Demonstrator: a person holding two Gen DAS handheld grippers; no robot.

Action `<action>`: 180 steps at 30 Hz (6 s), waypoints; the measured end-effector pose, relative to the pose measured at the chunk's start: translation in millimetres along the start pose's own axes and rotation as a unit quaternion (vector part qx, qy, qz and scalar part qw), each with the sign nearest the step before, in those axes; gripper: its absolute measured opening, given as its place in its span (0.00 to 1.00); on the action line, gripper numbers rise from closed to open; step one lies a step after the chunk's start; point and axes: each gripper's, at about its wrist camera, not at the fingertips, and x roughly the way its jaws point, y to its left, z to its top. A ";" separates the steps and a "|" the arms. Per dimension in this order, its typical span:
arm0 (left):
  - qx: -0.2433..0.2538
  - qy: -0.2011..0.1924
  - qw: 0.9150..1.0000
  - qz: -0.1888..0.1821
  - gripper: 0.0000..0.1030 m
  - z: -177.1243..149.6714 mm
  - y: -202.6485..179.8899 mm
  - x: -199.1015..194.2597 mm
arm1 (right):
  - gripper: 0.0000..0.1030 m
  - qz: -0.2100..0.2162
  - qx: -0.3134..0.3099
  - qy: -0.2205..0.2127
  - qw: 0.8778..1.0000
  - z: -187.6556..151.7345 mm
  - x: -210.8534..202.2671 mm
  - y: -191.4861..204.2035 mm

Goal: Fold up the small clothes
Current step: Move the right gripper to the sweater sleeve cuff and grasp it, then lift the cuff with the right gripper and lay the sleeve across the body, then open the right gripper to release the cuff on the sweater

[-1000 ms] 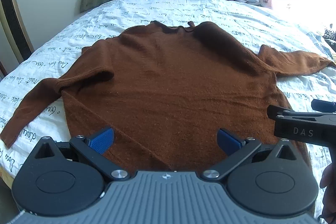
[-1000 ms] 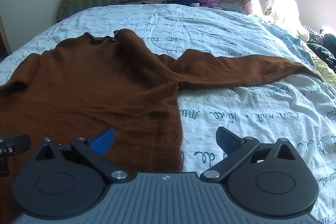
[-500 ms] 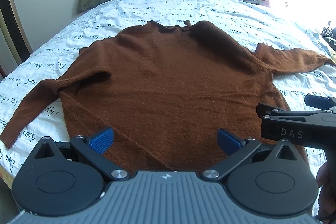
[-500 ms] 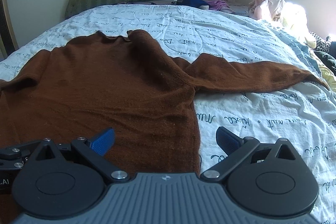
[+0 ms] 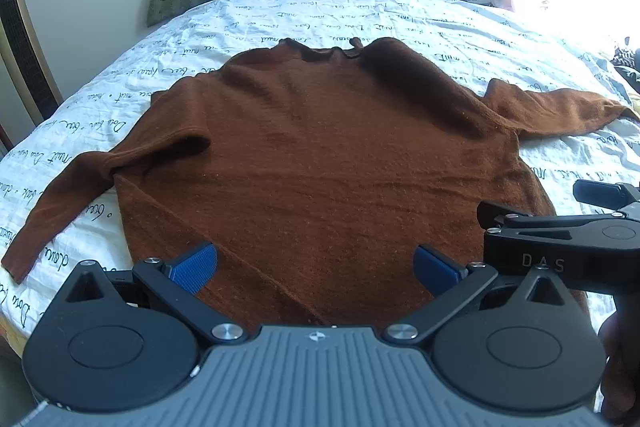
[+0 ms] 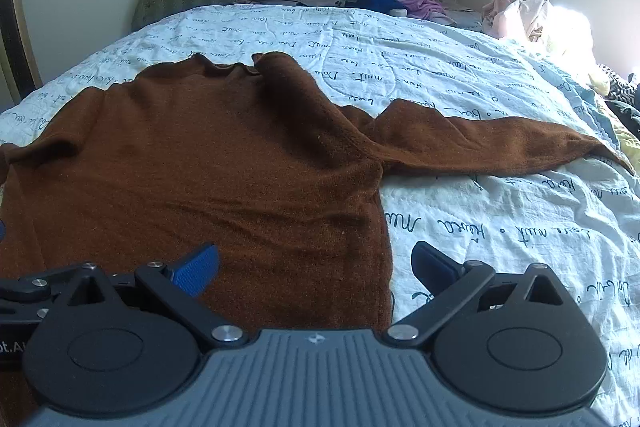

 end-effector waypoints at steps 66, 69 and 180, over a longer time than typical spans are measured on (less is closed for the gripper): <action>0.030 0.066 0.995 -0.072 1.00 93.3 -81.7 128.4 | 1.00 0.012 0.440 -0.025 0.897 37.9 98.8 -463.9; 0.023 0.089 0.993 -0.068 1.00 96.5 -85.4 139.0 | 0.90 0.022 0.441 -0.033 0.896 35.5 102.8 -467.7; -0.068 0.074 0.993 -0.058 1.00 128.0 155.7 133.5 | 0.97 0.244 0.149 -0.053 0.957 96.5 69.2 -7.4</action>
